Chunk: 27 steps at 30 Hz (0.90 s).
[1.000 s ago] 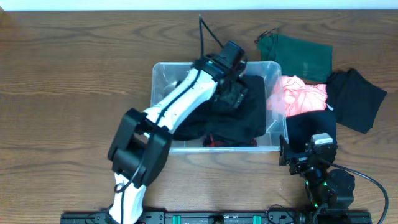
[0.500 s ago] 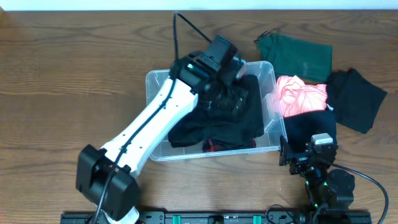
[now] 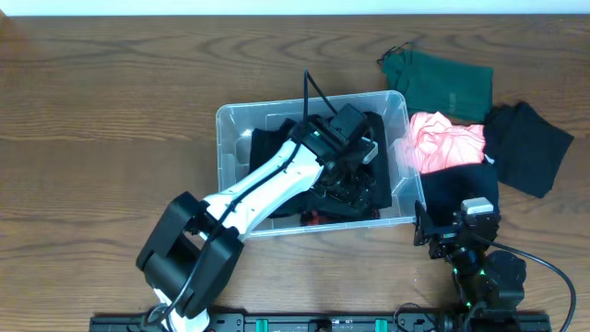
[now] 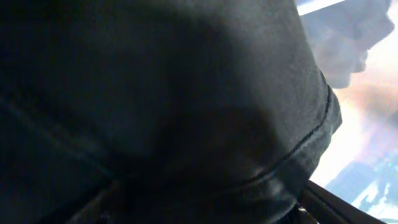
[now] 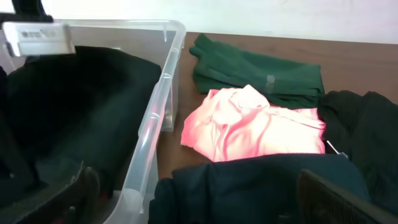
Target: Pack container
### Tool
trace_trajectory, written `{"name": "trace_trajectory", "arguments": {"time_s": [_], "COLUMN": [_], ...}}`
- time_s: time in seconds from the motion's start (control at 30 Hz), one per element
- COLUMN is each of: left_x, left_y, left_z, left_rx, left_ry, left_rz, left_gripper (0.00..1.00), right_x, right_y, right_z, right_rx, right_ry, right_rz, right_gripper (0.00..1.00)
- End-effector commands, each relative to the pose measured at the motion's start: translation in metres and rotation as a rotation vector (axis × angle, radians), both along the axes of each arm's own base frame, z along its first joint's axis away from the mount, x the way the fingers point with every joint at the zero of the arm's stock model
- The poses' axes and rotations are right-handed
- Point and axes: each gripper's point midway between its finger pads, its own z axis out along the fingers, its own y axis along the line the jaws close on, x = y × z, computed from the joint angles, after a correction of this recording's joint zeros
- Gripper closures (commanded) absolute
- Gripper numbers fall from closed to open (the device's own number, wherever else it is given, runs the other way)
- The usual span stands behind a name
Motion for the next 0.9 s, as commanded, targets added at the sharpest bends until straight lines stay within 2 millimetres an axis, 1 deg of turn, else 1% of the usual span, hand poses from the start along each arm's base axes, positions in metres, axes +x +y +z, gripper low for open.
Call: {"name": "trace_trajectory", "arguments": {"time_s": [0.0,0.07,0.1,0.17,0.23,0.33,0.43,0.53,0.63,0.7,0.73,0.77,0.87], "left_x": [-0.019,-0.016,-0.013,-0.005,0.006,0.024,0.046,0.070,0.088,0.098,0.102,0.106,0.107], "left_y": [0.025,0.027,0.027,0.028,0.031,0.037,0.049,0.067,0.088,0.108,0.122,0.139,0.170], "left_z": [-0.061,-0.063,-0.060,-0.049,-0.030,0.008,0.058,0.109,0.145,0.158,0.159,0.159,0.151], "left_rx": [0.140,0.140,0.134,0.121,0.108,0.075,0.023,-0.039,-0.087,-0.087,-0.065,-0.033,0.015], "left_ry": [0.139,0.140,0.135,0.123,0.111,0.072,0.003,-0.083,-0.175,-0.217,-0.231,-0.237,-0.194], "left_rz": [0.027,0.035,0.041,0.059,0.081,0.102,0.140,0.207,0.250,0.302,0.334,0.373,0.442], "left_gripper": [0.18,0.18,0.18,0.18,0.18,0.17,0.14,0.12,0.10,0.10,0.09,0.09,0.08], "right_x": [0.000,0.000,0.000,-0.001,0.000,0.000,0.000,0.000,0.000,0.000,0.000,0.000,0.000], "right_y": [-0.002,-0.002,-0.002,-0.002,-0.002,-0.002,-0.002,-0.002,-0.002,-0.002,-0.002,-0.002,-0.002], "right_z": [-0.002,-0.002,-0.002,-0.002,-0.002,-0.002,-0.002,-0.002,-0.002,-0.002,-0.002,-0.002,-0.002], "right_rx": [0.002,0.002,0.002,0.002,0.002,0.002,0.002,0.002,0.002,0.002,0.002,0.002,0.002], "right_ry": [0.007,0.007,0.007,0.008,0.007,0.007,0.007,0.007,0.007,0.007,0.007,0.007,0.007], "right_rz": [-0.008,-0.008,-0.008,-0.008,-0.008,-0.008,-0.008,-0.008,-0.008,-0.008,-0.008,-0.008,-0.008], "right_gripper": [0.01,0.01,0.01,0.01,0.01,0.01,0.01,0.01,0.01,0.01,0.01,0.01,0.01]}}
